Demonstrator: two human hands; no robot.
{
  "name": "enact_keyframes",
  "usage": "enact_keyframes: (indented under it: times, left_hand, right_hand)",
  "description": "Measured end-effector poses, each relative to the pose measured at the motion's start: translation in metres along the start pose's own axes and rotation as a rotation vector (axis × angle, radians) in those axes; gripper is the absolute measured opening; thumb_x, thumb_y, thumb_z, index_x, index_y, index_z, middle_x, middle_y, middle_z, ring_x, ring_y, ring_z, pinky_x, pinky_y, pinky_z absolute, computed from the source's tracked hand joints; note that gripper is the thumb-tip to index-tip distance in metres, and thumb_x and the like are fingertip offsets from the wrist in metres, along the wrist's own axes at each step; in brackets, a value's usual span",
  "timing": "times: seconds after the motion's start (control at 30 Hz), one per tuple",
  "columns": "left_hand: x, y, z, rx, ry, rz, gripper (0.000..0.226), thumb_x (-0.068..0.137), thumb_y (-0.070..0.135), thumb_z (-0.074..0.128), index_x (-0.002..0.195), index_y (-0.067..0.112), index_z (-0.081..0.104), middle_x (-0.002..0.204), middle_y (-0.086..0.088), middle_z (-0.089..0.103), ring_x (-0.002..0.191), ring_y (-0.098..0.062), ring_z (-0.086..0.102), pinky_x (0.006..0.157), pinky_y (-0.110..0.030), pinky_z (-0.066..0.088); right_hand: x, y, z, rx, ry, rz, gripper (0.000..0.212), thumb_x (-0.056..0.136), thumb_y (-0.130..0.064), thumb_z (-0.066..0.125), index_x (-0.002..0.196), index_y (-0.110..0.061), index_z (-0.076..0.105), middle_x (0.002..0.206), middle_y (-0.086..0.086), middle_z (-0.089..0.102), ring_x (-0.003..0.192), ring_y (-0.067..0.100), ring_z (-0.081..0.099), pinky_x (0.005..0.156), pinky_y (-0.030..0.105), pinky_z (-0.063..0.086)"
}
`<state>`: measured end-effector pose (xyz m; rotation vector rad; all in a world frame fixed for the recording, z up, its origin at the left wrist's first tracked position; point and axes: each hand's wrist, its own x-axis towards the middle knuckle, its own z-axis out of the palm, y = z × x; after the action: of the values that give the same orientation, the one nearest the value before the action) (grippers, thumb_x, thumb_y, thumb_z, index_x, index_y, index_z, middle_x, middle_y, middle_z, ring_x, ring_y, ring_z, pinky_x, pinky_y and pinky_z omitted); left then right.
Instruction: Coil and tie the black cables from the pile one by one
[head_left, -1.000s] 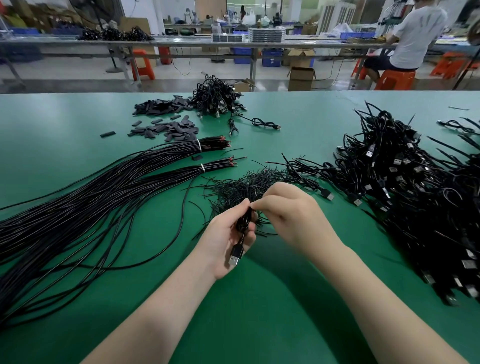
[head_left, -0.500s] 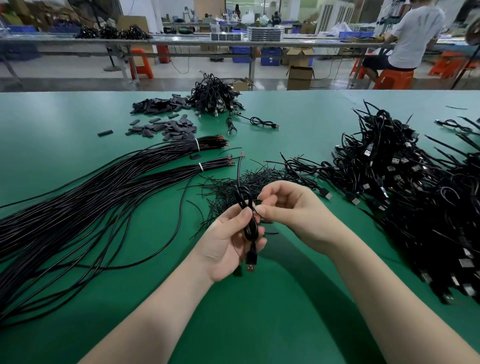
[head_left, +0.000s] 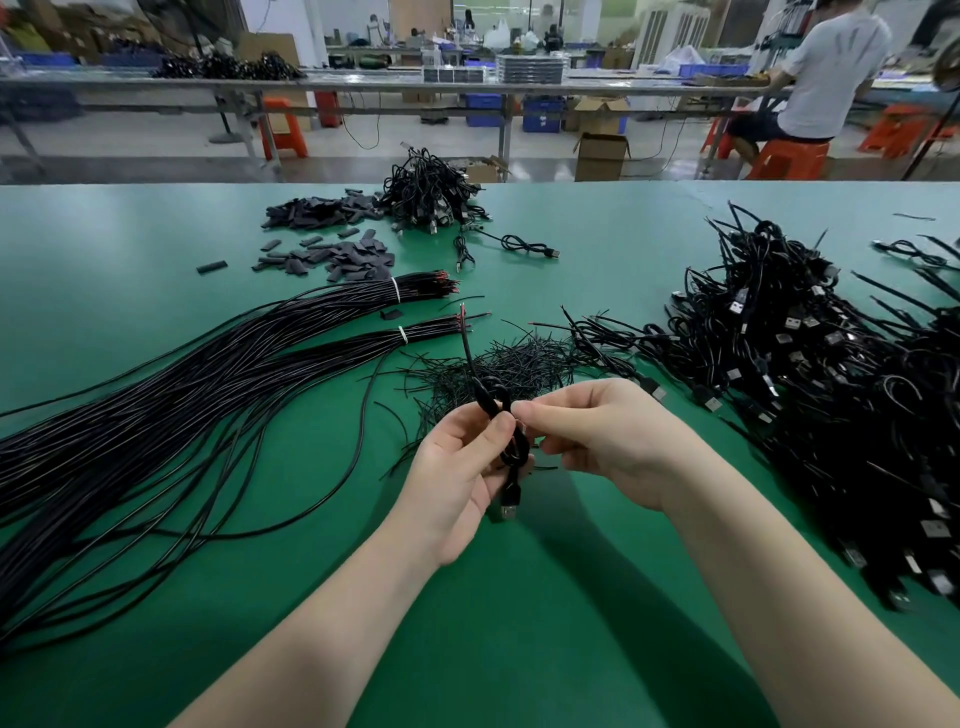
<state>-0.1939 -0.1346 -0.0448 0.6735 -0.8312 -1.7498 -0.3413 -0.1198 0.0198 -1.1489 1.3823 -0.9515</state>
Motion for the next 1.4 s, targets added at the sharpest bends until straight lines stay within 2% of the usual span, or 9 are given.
enact_keyframes:
  times: [0.17,0.3,0.5,0.57,0.73,0.97,1.1,1.3,1.4]
  left_hand:
    - [0.001,-0.001,0.001,-0.005,0.045,0.016,0.022,0.072,0.022,0.071,0.090,0.013,0.062,0.088,-0.008,0.073,0.077,-0.018,0.070,0.067,-0.029,0.058]
    - [0.001,0.001,0.002,0.004,0.109,-0.037,0.027,0.071,0.031,0.073,0.089,0.014,0.062,0.079,-0.004,0.070,0.066,-0.014,0.066,0.057,-0.027,0.056]
    - [0.003,0.013,0.000,-0.055,0.145,-0.247,0.022,0.062,0.037,0.079,0.070,0.019,0.068,0.067,0.004,0.063,0.053,-0.004,0.060,0.038,-0.015,0.043]
    - [0.004,0.013,-0.001,-0.062,0.152,-0.253,0.024,0.063,0.036,0.078,0.073,0.017,0.067,0.066,0.003,0.063,0.050,-0.005,0.057,0.037,-0.015,0.042]
    - [0.005,0.002,-0.002,-0.098,0.121,-0.031,0.028,0.072,0.025,0.073,0.094,0.012,0.063,0.081,-0.003,0.071,0.072,-0.013,0.068,0.064,-0.024,0.056]
    - [0.007,-0.002,-0.001,-0.107,0.098,0.007,0.017,0.069,0.014,0.072,0.085,0.014,0.063,0.083,-0.004,0.072,0.079,-0.015,0.069,0.069,-0.023,0.056]
    - [0.007,-0.002,0.000,-0.053,0.094,0.010,0.017,0.069,0.017,0.073,0.084,0.015,0.067,0.086,-0.005,0.072,0.079,-0.016,0.068,0.070,-0.025,0.056]
    - [0.006,0.006,-0.001,-0.019,0.150,-0.145,0.027,0.060,0.035,0.080,0.079,0.017,0.072,0.068,0.001,0.063,0.054,-0.009,0.057,0.048,-0.021,0.049]
    - [0.005,0.008,-0.003,-0.065,0.151,-0.182,0.028,0.062,0.034,0.081,0.082,0.017,0.072,0.068,0.002,0.061,0.053,-0.009,0.056,0.048,-0.020,0.050]
  right_hand:
    - [0.000,0.000,0.005,-0.046,0.019,-0.176,0.009,0.082,-0.012,0.076,0.073,-0.015,0.073,0.068,0.005,0.070,0.061,0.010,0.061,0.060,0.022,0.053]
    - [0.005,0.005,0.012,-0.539,0.263,-0.548,0.010,0.082,-0.016,0.074,0.074,-0.022,0.072,0.070,-0.007,0.071,0.063,0.003,0.061,0.068,0.019,0.050]
    - [0.012,0.020,0.012,-1.160,0.324,-1.189,0.011,0.073,0.009,0.063,0.077,0.000,0.068,0.078,0.012,0.066,0.072,0.032,0.062,0.062,0.036,0.054]
    - [0.015,0.021,0.012,-1.035,0.298,-1.146,0.011,0.077,0.006,0.065,0.082,-0.002,0.072,0.080,0.010,0.068,0.074,0.030,0.064,0.065,0.034,0.054]
    - [0.011,0.017,0.016,-0.276,0.259,-0.326,0.022,0.078,-0.046,0.073,0.070,-0.026,0.074,0.065,-0.012,0.069,0.062,0.001,0.061,0.061,0.020,0.050]
    - [0.005,0.009,0.011,0.239,-0.019,0.020,0.015,0.081,-0.021,0.075,0.068,-0.015,0.073,0.068,0.002,0.069,0.055,0.008,0.060,0.052,0.018,0.050]
    - [0.005,0.006,0.010,0.100,0.009,-0.144,0.013,0.085,-0.012,0.071,0.072,-0.013,0.069,0.066,0.000,0.068,0.060,0.009,0.061,0.058,0.020,0.052]
    - [0.015,0.026,0.018,-1.095,0.372,-1.112,0.010,0.075,0.009,0.067,0.076,0.000,0.064,0.076,0.010,0.062,0.071,0.030,0.059,0.065,0.035,0.051]
    - [0.016,0.029,0.018,-0.928,0.349,-1.050,0.002,0.082,-0.002,0.069,0.083,-0.003,0.069,0.080,0.005,0.066,0.077,0.024,0.062,0.069,0.031,0.052]
